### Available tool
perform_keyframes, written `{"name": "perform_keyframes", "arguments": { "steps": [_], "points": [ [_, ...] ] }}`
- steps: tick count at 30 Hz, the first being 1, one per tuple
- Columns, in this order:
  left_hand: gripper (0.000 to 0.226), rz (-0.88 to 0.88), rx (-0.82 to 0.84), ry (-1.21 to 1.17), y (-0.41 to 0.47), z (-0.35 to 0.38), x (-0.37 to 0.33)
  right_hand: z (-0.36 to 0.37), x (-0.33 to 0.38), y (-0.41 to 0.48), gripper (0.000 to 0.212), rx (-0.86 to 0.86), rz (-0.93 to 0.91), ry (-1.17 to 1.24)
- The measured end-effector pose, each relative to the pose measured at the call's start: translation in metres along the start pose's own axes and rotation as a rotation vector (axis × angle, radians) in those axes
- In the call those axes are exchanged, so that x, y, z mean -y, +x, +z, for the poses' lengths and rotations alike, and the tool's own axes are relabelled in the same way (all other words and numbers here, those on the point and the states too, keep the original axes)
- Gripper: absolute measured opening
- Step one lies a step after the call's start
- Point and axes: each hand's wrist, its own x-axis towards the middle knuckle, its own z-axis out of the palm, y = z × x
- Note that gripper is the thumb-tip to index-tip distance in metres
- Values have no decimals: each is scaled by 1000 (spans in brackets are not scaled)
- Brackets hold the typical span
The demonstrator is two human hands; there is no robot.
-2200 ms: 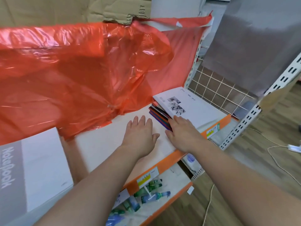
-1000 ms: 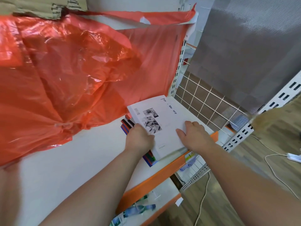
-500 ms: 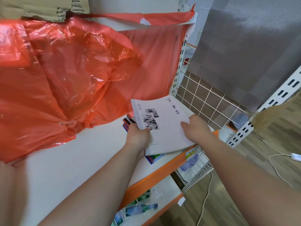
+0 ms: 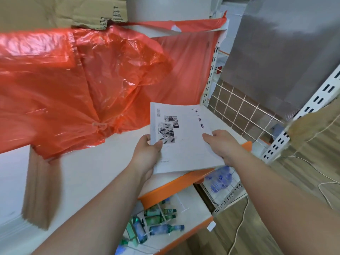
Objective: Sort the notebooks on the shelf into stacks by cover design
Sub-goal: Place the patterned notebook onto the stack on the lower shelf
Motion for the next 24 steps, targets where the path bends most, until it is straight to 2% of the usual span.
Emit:
{"name": "perform_keyframes", "arguments": {
  "steps": [3, 7, 11, 24],
  "points": [
    [8, 1, -40, 8, -18, -20, 1, 17, 6, -13, 11, 44, -95, 22],
    [15, 16, -106, 25, -38, -55, 3, 49, 15, -32, 19, 88, -139, -47],
    [15, 48, -155, 26, -59, -88, 4, 75, 29, -51, 17, 108, -155, -43],
    [20, 215, -164, 46, -149, -237, -6, 173, 85, -180, 18, 137, -214, 44]
  ]
}}
